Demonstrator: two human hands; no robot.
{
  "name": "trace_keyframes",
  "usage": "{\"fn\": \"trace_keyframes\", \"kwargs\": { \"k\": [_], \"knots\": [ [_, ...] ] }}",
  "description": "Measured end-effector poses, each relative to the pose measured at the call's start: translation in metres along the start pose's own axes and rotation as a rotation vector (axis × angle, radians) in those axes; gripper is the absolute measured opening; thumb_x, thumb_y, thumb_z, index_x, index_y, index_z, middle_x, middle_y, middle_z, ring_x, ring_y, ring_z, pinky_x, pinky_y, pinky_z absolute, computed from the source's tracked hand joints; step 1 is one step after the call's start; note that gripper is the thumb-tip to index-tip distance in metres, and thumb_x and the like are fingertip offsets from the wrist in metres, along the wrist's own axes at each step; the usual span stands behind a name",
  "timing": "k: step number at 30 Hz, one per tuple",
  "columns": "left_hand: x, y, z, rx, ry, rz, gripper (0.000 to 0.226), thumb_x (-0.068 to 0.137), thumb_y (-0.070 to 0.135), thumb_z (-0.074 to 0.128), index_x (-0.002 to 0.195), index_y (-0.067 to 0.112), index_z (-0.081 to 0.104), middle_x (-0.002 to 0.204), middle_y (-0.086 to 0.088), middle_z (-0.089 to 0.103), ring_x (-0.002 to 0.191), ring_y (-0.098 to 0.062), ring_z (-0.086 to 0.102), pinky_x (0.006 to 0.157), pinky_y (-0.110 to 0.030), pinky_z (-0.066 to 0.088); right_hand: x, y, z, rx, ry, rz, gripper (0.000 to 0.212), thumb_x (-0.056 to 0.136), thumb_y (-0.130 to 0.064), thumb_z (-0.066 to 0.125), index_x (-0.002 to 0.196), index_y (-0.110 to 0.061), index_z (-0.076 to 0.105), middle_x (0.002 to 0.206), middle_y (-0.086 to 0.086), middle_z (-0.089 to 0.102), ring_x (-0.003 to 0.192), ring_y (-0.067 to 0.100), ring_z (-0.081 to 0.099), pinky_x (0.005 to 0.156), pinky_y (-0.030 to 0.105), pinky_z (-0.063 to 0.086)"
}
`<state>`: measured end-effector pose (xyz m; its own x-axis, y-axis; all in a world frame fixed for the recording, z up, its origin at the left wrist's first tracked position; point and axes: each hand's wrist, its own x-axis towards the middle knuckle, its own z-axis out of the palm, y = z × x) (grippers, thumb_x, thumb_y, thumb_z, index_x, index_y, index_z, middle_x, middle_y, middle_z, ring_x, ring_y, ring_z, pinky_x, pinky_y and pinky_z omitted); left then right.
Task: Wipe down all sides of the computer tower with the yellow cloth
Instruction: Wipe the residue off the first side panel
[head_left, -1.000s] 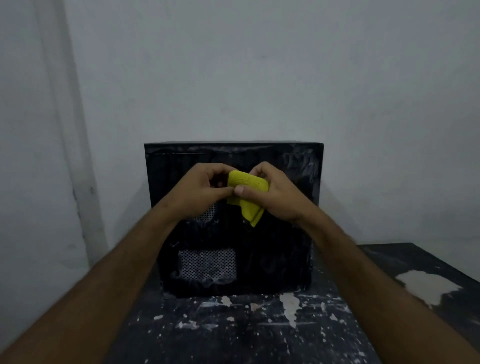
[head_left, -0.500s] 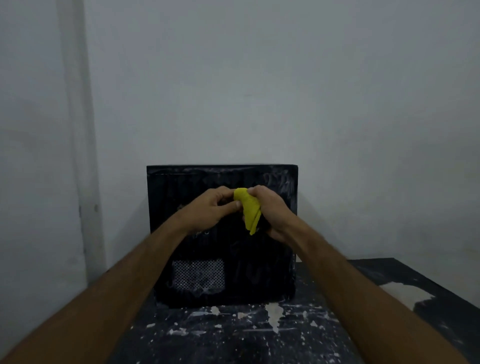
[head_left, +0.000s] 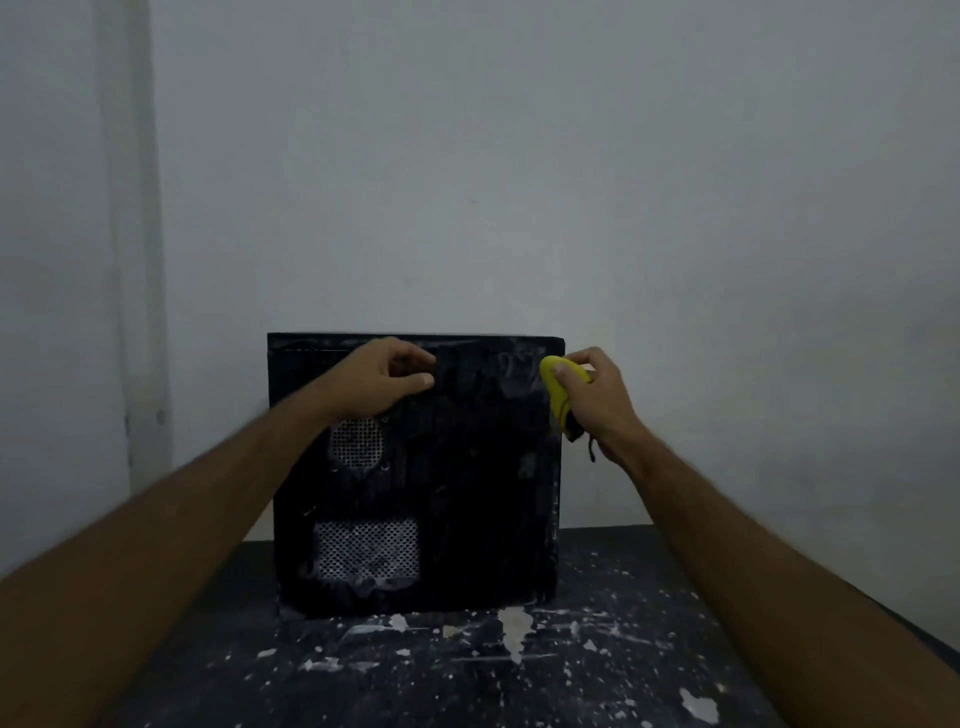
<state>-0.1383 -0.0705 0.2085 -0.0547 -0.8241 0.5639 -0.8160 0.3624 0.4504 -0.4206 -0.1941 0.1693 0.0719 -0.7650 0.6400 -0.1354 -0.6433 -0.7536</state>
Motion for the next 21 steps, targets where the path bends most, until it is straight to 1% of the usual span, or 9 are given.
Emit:
{"fn": "trace_keyframes", "kwargs": {
  "k": [2,4,6,8,10,12,14,18,21],
  "knots": [
    [0.002,-0.008,-0.009,0.072,0.094,0.021,0.028,0.097,0.033,0.07,0.123,0.021,0.07,0.109,0.01,0.067,0.1,-0.002,0.063,0.09,-0.027,0.052,0.006,0.007,-0.01,-0.034,0.026,-0.018,0.019,0.1,-0.03,0.064,0.104,-0.012,0.058,0.098,0.014,0.065,0.083,0.029,0.065,0.062,0.034,0.052],
    [0.004,-0.018,-0.017,0.159,0.184,0.046,0.03,0.099,0.034,0.067,0.122,0.016,0.072,0.113,0.002,0.067,0.102,-0.011,0.064,0.089,-0.025,0.048,0.013,0.012,-0.016,-0.068,0.042,-0.045,0.015,0.099,-0.031,0.065,0.103,-0.017,0.058,0.1,0.013,0.064,0.087,0.032,0.065,0.064,0.035,0.052],
    [0.006,-0.031,-0.025,0.233,0.256,0.078,0.035,0.1,0.036,0.062,0.123,0.012,0.071,0.117,-0.006,0.068,0.106,-0.021,0.065,0.094,-0.034,0.051,0.019,0.016,-0.018,-0.108,0.043,-0.083,0.013,0.099,-0.031,0.065,0.102,-0.02,0.059,0.097,0.005,0.062,0.085,0.029,0.062,0.065,0.033,0.049],
    [0.005,-0.043,-0.033,0.267,0.335,0.062,0.047,0.094,0.042,0.054,0.125,0.011,0.07,0.121,-0.01,0.068,0.112,-0.028,0.063,0.1,-0.045,0.051,0.027,0.02,-0.018,-0.14,0.039,-0.125,0.013,0.098,-0.032,0.066,0.102,-0.021,0.061,0.093,-0.001,0.062,0.081,0.024,0.059,0.063,0.025,0.043],
    [0.002,-0.057,-0.041,0.258,0.457,0.004,0.05,0.091,0.042,0.049,0.127,0.013,0.069,0.126,-0.011,0.067,0.118,-0.032,0.059,0.105,-0.048,0.046,0.034,0.02,-0.017,-0.178,0.054,-0.174,0.014,0.097,-0.032,0.068,0.102,-0.02,0.063,0.094,-0.004,0.064,0.084,0.019,0.06,0.063,0.022,0.044],
    [-0.003,-0.072,-0.049,0.241,0.558,-0.079,0.052,0.091,0.042,0.047,0.129,0.014,0.069,0.131,-0.011,0.065,0.122,-0.034,0.057,0.108,-0.05,0.042,0.041,0.02,-0.016,-0.209,0.076,-0.207,0.017,0.096,-0.033,0.069,0.104,-0.018,0.065,0.097,-0.004,0.066,0.089,0.015,0.061,0.066,0.016,0.043],
    [-0.009,-0.086,-0.056,0.252,0.575,-0.144,0.055,0.093,0.046,0.043,0.132,0.015,0.067,0.136,-0.011,0.063,0.126,-0.034,0.056,0.112,-0.054,0.039,0.046,0.02,-0.015,-0.23,0.088,-0.218,0.018,0.095,-0.033,0.07,0.105,-0.018,0.066,0.099,-0.003,0.067,0.09,0.015,0.061,0.067,0.016,0.043],
    [-0.013,-0.113,-0.06,0.291,0.507,-0.197,0.063,0.095,0.052,0.036,0.136,0.013,0.063,0.138,-0.013,0.063,0.131,-0.035,0.053,0.113,-0.056,0.037,0.053,0.019,-0.007,-0.306,0.093,-0.256,0.017,0.095,-0.032,0.069,0.104,-0.018,0.066,0.099,-0.001,0.07,0.09,0.017,0.063,0.075,0.031,0.05],
    [-0.012,-0.12,-0.059,0.326,0.499,-0.175,0.062,0.094,0.049,0.036,0.135,0.011,0.063,0.138,-0.013,0.063,0.131,-0.035,0.052,0.112,-0.055,0.037,0.056,0.018,0.0,-0.335,0.139,-0.29,0.017,0.096,-0.03,0.067,0.105,-0.016,0.065,0.097,0.002,0.07,0.089,0.021,0.064,0.072,0.032,0.049]
  ]
}}
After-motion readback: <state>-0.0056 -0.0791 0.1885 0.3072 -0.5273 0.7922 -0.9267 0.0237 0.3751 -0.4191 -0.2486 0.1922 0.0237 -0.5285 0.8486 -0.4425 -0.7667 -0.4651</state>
